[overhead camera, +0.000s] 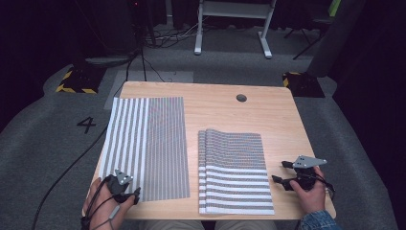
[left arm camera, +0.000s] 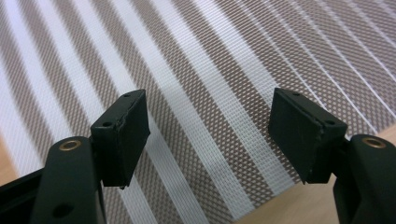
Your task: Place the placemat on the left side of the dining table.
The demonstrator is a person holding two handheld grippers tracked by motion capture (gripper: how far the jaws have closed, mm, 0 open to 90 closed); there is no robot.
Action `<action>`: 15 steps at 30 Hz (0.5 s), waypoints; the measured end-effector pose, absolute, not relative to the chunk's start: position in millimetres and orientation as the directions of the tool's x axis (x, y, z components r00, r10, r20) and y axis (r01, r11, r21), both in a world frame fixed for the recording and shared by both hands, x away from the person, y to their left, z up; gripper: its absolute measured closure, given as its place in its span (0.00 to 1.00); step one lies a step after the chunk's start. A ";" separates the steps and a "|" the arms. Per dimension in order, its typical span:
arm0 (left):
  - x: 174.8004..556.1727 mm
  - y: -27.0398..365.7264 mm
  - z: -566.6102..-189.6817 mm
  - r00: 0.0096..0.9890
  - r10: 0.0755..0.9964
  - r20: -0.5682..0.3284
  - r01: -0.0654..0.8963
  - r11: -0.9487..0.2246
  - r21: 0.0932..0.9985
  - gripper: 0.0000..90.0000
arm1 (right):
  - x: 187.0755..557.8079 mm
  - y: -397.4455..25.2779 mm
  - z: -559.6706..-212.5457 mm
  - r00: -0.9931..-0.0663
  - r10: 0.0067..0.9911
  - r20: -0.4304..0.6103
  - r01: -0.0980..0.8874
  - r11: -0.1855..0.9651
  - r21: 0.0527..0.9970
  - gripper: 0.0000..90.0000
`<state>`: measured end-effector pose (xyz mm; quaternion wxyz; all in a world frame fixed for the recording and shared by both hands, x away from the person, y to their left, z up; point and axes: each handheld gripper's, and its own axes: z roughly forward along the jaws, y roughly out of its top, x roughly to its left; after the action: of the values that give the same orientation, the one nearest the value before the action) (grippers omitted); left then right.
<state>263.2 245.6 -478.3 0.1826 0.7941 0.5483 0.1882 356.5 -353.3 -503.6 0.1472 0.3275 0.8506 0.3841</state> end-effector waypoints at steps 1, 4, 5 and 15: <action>263.1 248.5 -477.4 0.319 0.943 0.092 0.812 -0.322 0.487 0.33 | 356.6 -353.4 -503.6 -0.742 0.670 0.001 0.444 0.491 0.750 0.25; 266.3 254.0 -474.0 0.252 0.962 0.104 0.788 -0.266 0.556 0.35 | 356.6 -353.4 -503.6 -0.742 0.670 0.002 0.444 0.490 0.750 0.24; 268.0 254.7 -472.9 0.239 0.967 0.085 0.774 -0.243 0.585 0.30 | 356.6 -353.4 -503.6 -0.742 0.670 0.002 0.444 0.490 0.750 0.24; 297.2 267.9 -497.3 0.153 0.988 -0.036 0.745 -0.091 0.661 0.31 | 356.4 -353.1 -503.7 -0.742 0.671 0.001 0.443 0.490 0.751 0.24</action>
<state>297.2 267.9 -497.3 0.2791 0.7060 0.6136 0.2172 356.4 -353.1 -503.7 0.1477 0.3275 0.8504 0.3844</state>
